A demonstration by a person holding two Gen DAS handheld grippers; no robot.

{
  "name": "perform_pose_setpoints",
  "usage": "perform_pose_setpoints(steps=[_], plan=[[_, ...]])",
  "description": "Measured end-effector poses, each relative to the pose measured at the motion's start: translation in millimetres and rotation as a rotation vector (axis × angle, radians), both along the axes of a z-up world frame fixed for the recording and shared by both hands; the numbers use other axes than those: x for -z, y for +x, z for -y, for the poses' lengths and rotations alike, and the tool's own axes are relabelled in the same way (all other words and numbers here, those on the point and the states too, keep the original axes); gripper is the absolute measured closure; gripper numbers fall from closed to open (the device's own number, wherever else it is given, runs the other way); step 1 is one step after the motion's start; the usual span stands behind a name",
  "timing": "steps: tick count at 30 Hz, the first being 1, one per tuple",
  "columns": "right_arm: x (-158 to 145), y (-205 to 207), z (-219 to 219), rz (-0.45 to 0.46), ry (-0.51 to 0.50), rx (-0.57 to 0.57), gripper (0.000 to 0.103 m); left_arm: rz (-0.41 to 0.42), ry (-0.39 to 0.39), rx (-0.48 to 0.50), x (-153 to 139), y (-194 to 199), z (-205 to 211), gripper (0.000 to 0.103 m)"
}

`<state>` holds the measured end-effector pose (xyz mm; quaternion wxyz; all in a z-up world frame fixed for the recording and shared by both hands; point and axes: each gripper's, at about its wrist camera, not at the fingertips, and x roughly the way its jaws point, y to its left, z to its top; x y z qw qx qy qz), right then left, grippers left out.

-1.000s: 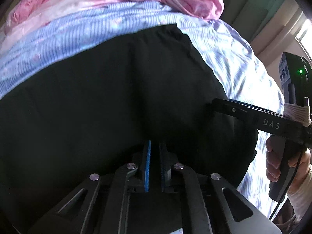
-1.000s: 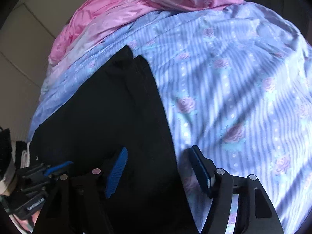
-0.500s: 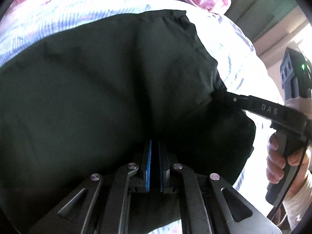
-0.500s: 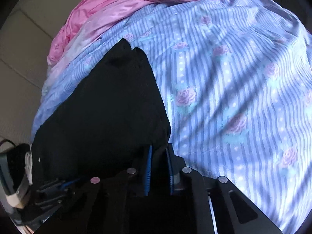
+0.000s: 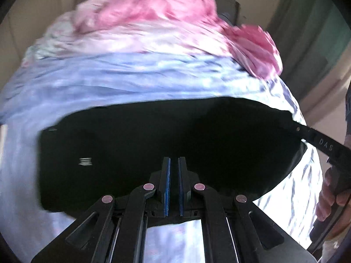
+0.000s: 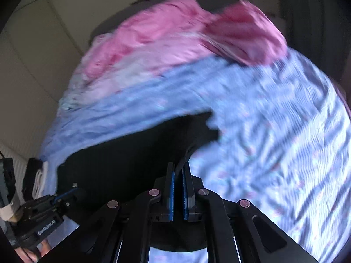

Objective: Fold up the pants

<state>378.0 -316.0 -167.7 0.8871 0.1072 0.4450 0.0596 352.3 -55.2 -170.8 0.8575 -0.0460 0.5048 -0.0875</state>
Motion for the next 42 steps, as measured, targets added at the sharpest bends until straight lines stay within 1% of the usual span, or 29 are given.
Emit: perform_pose_setpoints(steps=[2,5,8,10,11,14,17,19,23,27,31,35,39,41,42], plan=[[-18,1,-34,0.025,-0.041,-0.045,0.097,0.006,0.009,-0.039,-12,-6,-30,0.095],[-37,2,-81,0.04,-0.062,-0.117,0.098,0.004,0.016,-0.102,-25,-17,-80,0.095],[-47,2,-129,0.05,-0.075,-0.183,0.099,-0.012,0.0,-0.152,-29,-25,-132,0.095],[-50,3,-167,0.052,-0.074,-0.229,0.099,-0.023,-0.015,-0.169,-28,-30,-159,0.095],[-51,2,-185,0.053,-0.075,-0.251,0.099,-0.034,-0.028,-0.178,-25,-29,-175,0.095],[-45,0,-239,0.032,-0.077,-0.31,0.099,-0.056,-0.031,-0.176,-14,-27,-198,0.095],[-33,-1,-291,-0.004,-0.098,-0.373,0.099,-0.078,-0.045,-0.183,-4,-23,-222,0.095],[-22,-1,-317,-0.032,-0.113,-0.399,0.099,-0.09,-0.053,-0.19,1,-24,-236,0.095],[10,3,-355,-0.114,-0.144,-0.426,0.099,-0.113,-0.051,-0.187,13,-25,-261,0.095],[35,4,-382,-0.175,-0.163,-0.435,0.099,-0.13,-0.038,-0.173,22,-29,-278,0.095],[54,3,-406,-0.218,-0.159,-0.445,0.099,-0.153,-0.037,-0.176,30,-30,-297,0.095],[72,1,-430,-0.253,-0.174,-0.464,0.099,-0.162,-0.034,-0.18,33,-32,-308,0.095],[88,3,-446,-0.293,-0.199,-0.469,0.099,-0.171,-0.027,-0.186,34,-34,-314,0.095],[97,5,-449,-0.322,-0.208,-0.463,0.096,-0.171,-0.019,-0.189,34,-35,-316,0.091],[100,5,-449,-0.334,-0.208,-0.456,0.093,-0.172,-0.015,-0.193,33,-36,-317,0.085]])
